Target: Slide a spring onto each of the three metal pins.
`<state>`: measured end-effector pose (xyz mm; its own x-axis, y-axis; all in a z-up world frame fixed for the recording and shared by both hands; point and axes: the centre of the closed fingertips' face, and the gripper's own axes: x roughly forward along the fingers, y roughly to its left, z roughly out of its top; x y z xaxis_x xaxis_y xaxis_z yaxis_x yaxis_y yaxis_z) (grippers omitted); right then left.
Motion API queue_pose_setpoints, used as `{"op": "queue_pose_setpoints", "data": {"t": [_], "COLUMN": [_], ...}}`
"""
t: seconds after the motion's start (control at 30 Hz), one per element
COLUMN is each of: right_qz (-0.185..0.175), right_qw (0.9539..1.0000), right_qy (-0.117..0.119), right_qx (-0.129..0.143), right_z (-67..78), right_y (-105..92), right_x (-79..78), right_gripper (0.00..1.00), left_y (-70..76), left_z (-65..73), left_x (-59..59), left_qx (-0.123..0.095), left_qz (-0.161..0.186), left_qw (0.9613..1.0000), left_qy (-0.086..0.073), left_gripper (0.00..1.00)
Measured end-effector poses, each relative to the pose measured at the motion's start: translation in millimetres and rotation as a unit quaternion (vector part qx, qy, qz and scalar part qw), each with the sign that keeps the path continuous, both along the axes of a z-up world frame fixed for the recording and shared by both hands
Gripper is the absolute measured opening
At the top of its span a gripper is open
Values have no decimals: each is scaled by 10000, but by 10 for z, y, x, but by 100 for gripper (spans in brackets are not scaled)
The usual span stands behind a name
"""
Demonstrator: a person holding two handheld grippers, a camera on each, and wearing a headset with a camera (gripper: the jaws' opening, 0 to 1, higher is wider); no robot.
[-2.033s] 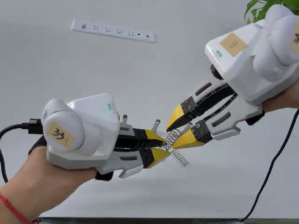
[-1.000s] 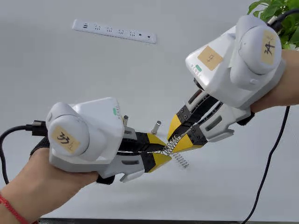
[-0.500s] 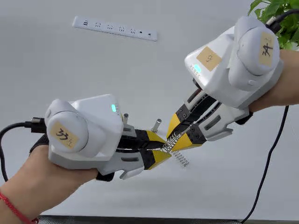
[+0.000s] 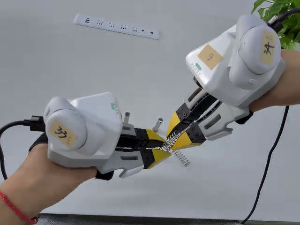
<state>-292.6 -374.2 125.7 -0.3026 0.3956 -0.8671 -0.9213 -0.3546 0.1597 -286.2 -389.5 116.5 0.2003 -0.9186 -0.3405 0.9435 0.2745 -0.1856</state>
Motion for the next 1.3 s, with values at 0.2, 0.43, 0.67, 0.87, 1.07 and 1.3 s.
{"op": "queue_pose_setpoints", "data": {"t": [0.2, 0.43, 0.67, 0.87, 1.07, 1.3], "right_qz": [-23, -14, -86, -207, -356, -665], "right_qw": [10000, 10000, 9999, 9997, 9992, 9970], "right_qy": [-20, -19, -2, -24, -110, -374], "right_qx": [36, 37, 56, 111, 118, 153], "right_z": [2, 1, 4, 37, 66, 76], "right_y": [16, 19, 36, 43, 59, 148], "right_x": [10, 2, 7, 59, 164, 389], "right_gripper": [8, 7, 7, 7, 7, 7], "left_y": [17, 19, 45, 130, 257, 493], "left_z": [2, 3, 32, 42, 5, -60], "left_x": [5, 1, 7, 36, 83, 152], "left_qx": [-24, -43, -124, -177, -133, -39], "left_qz": [33, 54, 89, 228, 430, 769], "left_qw": [10000, 10000, 9998, 9996, 9989, 9969], "left_qy": [11, -31, -91, -82, -136, -181], "left_gripper": [7, 7, 8, 10, 17, 29]}}
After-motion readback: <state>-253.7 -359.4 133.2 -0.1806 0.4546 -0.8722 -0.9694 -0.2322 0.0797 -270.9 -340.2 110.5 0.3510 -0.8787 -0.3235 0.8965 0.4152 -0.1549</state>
